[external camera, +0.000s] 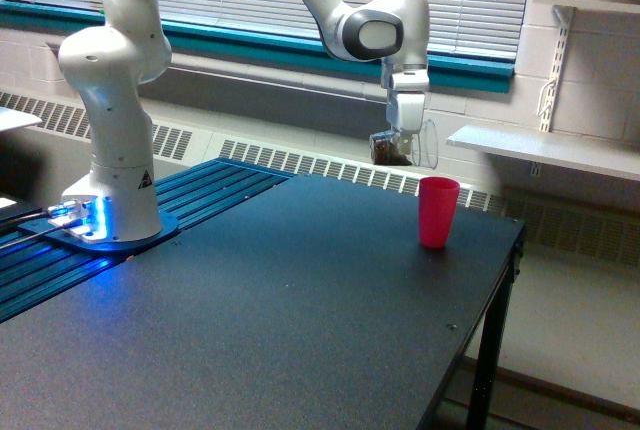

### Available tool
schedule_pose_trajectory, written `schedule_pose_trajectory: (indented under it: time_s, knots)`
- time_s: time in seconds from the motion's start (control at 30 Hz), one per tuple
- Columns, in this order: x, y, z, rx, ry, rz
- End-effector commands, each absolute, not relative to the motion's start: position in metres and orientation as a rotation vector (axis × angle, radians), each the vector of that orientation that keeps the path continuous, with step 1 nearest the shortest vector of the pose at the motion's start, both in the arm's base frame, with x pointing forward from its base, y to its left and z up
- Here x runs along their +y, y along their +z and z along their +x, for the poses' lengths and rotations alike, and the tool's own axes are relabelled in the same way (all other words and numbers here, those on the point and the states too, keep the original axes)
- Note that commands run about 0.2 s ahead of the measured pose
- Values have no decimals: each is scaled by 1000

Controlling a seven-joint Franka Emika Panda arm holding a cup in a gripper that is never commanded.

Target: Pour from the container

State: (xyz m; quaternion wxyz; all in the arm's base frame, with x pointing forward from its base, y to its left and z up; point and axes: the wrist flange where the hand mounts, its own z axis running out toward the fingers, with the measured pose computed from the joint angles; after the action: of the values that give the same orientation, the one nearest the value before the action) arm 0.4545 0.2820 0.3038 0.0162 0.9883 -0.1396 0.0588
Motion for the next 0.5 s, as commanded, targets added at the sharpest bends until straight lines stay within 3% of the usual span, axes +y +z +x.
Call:
schedule_pose_trajectory:
  time_s: [0.03, 0.5]
  knots:
    - [296, 303, 458, -325, 154, 3061]
    - [296, 289, 475, -273, 81, 3007]
